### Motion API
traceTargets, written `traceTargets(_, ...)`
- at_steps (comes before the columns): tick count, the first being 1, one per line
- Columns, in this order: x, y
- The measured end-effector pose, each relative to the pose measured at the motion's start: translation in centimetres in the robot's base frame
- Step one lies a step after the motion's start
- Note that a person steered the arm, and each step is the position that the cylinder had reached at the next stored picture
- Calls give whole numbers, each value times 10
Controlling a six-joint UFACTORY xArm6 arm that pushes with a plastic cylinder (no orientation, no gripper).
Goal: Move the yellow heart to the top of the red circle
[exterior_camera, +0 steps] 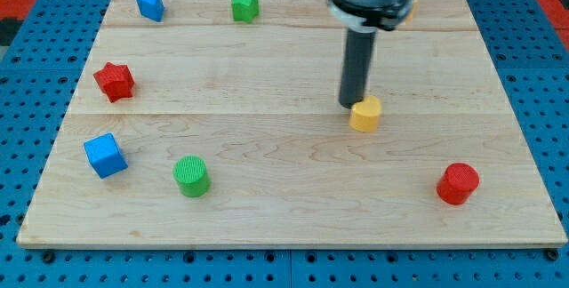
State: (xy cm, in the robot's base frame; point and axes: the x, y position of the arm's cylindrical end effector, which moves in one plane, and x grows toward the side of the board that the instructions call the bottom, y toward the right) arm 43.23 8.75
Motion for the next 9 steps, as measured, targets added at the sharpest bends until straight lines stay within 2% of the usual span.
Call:
traceTargets(1, 45, -46)
traceTargets(2, 39, 1)
traceTargets(3, -6, 30)
traceTargets(5, -11, 100)
traceTargets(6, 15, 71)
traceTargets(8, 34, 58)
traceTargets(9, 62, 40)
